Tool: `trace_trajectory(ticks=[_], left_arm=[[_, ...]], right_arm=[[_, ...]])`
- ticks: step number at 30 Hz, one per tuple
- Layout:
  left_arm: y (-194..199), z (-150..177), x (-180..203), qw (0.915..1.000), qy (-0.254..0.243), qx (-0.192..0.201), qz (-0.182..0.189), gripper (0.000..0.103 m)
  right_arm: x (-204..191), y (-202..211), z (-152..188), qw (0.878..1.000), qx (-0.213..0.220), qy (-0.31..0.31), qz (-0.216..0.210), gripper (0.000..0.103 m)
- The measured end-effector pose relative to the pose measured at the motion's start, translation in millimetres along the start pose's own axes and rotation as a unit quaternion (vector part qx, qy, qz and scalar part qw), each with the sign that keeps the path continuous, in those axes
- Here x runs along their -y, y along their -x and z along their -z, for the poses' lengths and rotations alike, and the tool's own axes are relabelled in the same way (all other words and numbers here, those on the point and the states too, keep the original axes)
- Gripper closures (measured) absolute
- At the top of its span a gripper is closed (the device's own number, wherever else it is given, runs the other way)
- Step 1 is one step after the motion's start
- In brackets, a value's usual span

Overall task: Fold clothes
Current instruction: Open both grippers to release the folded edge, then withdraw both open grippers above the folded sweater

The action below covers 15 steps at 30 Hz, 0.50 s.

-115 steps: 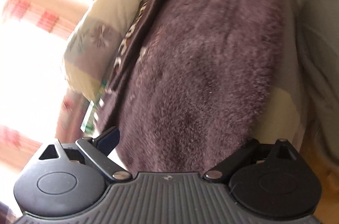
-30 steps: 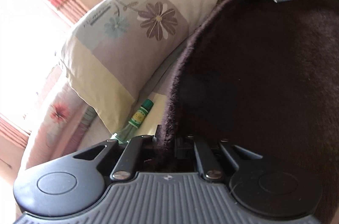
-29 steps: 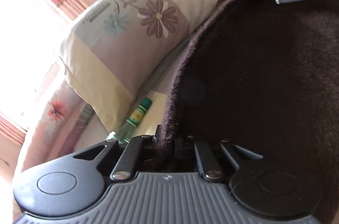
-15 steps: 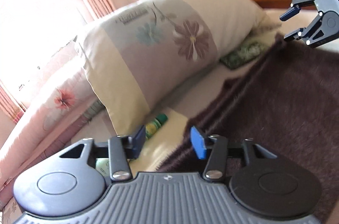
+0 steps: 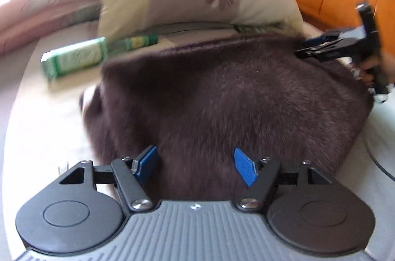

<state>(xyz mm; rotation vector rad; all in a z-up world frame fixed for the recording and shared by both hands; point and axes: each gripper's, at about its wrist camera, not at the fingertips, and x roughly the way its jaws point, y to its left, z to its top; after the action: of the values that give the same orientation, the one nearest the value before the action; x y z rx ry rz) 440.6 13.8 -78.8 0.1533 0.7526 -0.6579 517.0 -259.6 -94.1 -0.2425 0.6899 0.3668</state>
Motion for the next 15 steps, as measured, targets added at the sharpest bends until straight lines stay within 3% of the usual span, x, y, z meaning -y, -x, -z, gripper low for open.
trace_trajectory(ticks=[3,6,10,15], left_arm=[[10.4,-3.7,6.3,0.9995,-0.029,-0.008,-0.006,0.032],[14.6,-28.1,13.4,0.9984,-0.055,0.002,-0.011,0.032],[-6.5,-67.3,16.8,0.9973,-0.057,0.045,0.01,0.03],[-33.2,-71.8,4.2,0.9982,-0.05,0.03,-0.009,0.03]], right_arm=[[15.7,-7.7,-1.5,0.999,-0.002,-0.052,-0.008,0.034],[9.2,11.7,-2.0,0.999,0.017,-0.041,-0.007,0.034],[-0.4,40.0,-1.8,0.998,0.036,-0.028,-0.053,0.027],[-12.9,47.8,13.5,0.996,0.02,0.004,-0.087,0.027]])
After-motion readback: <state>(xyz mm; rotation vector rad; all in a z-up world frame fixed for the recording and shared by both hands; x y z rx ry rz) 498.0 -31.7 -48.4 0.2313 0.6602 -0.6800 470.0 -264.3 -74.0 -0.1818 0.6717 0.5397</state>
